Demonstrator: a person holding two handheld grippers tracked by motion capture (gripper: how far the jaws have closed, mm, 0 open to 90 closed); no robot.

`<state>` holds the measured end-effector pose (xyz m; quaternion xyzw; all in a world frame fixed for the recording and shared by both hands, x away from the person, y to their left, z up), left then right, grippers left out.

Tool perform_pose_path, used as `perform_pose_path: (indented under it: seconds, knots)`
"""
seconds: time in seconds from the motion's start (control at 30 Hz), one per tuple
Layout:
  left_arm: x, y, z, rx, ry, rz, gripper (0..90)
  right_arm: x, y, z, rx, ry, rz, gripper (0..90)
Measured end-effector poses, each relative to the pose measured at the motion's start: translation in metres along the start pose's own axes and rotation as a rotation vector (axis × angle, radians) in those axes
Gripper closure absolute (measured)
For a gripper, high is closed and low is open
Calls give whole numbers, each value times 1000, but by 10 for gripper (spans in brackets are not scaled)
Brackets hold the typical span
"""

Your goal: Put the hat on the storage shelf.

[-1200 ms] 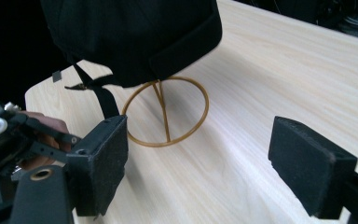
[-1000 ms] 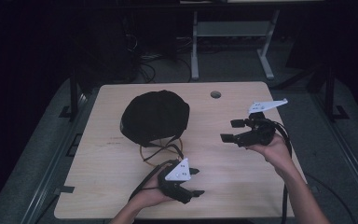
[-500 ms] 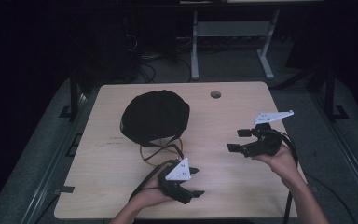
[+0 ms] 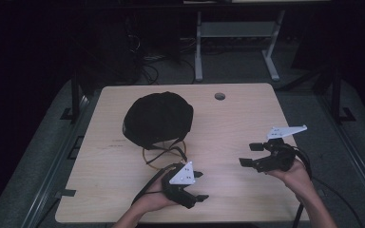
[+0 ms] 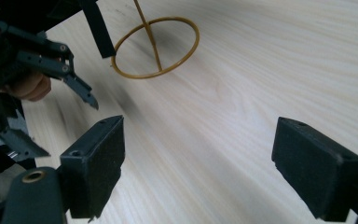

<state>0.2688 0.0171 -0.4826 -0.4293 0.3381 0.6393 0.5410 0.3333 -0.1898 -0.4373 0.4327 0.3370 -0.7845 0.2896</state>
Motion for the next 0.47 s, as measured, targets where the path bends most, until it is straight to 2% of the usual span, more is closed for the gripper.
perform_pose_path:
  seconds: [0.23,0.33,0.4,0.43,0.47]
  knots:
    - [1,0,0,5,3,4,282,19,-2,7,10,-7,-9,167]
    - [-2,2,0,15,22,15,279,34,-9,12,16,8,-25,167]
    - [-3,3,0,20,27,11,279,42,-13,14,31,0,-4,162]
    - [-3,4,0,23,30,9,279,47,-16,15,39,8,10,161]
    - [-3,4,1,23,28,7,279,54,-19,16,41,31,-1,161]
Point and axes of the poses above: each handheld gripper's, and its own axes: z roughly backward along the jaws, x roughly out of its underside, y roughly to its right, the point moved 8 cm from there along -z, roughly forward along the jaws, and after that the axes turned 13 degrees about y, right-handed, at the moved point
